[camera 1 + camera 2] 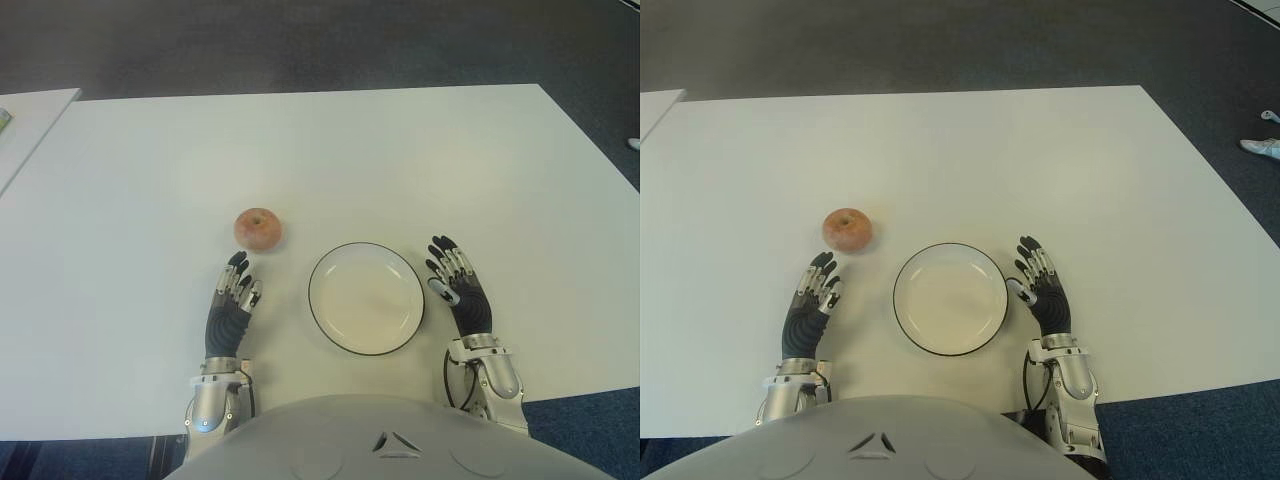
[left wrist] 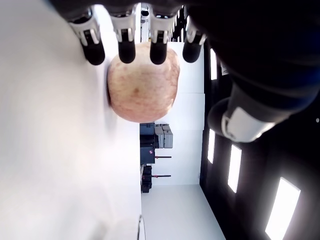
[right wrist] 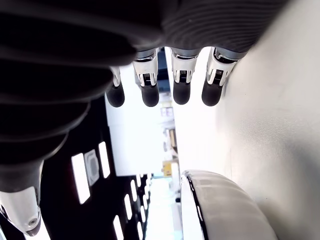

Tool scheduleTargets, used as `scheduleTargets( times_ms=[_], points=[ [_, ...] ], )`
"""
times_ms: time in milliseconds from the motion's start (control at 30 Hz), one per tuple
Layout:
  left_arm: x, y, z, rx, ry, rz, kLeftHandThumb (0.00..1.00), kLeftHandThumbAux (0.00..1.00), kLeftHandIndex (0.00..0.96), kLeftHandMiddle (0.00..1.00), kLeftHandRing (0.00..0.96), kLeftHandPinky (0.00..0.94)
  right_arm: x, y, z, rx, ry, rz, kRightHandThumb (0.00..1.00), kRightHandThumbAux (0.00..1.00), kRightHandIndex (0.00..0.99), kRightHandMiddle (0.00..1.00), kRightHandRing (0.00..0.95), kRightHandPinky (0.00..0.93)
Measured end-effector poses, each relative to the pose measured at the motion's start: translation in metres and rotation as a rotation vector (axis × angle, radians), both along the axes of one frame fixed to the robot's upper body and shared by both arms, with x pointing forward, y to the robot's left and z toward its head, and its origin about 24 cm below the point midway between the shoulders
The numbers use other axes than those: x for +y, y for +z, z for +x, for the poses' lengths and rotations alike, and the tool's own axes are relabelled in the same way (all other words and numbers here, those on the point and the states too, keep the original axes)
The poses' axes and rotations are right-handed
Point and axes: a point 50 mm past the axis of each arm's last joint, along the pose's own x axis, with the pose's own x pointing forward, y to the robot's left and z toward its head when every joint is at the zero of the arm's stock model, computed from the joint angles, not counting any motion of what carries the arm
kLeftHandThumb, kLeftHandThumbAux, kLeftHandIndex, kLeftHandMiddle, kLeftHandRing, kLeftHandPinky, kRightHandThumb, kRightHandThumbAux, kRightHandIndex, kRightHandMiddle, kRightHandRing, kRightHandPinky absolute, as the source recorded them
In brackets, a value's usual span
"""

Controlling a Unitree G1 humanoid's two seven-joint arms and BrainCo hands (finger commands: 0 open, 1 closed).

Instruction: Put the apples into the plate.

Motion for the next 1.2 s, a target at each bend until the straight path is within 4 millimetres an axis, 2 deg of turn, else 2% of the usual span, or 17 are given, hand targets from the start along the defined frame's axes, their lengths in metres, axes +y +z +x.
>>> scheduleTargets(
  times_ms=[333,467,667,900,1200],
  points=[
    [0.0,0.002,0.0,-0.005,-0.004,0.061,0.137,0.553,0.006,0.0,0.0,0.013,0.0,0.0,0.0,0.001,0.0,-0.001,0.099,0.618,0.012,0.029,0.0,0.008],
    [0.002,0.009,-0.004,-0.043,-0.029,0.182,0.126,0.548,0.001,0.0,0.0,0.028,0.0,0.0,0.0,0.001,0.001,-0.002,0.102,0.615,0.011,0.026,0.0,0.007],
    [0.007,0.024,-0.009,-0.088,-0.036,0.404,0.124,0.524,0.0,0.007,0.007,0.002,0.0,-0.001,0.0,0.004,0.0,-0.003,0.12,0.606,0.018,0.03,0.0,0.007],
    [0.007,0.03,-0.007,-0.114,-0.016,0.54,0.126,0.515,0.0,0.012,0.008,0.005,0.0,-0.002,0.001,0.002,0.0,-0.003,0.121,0.599,0.027,0.037,0.001,0.012],
    [0.009,0.043,0.002,-0.212,0.034,0.899,0.222,0.524,0.0,0.0,0.0,0.005,0.0,-0.002,0.003,-0.008,0.0,-0.006,0.127,0.587,0.033,0.041,0.0,0.004]
  ],
)
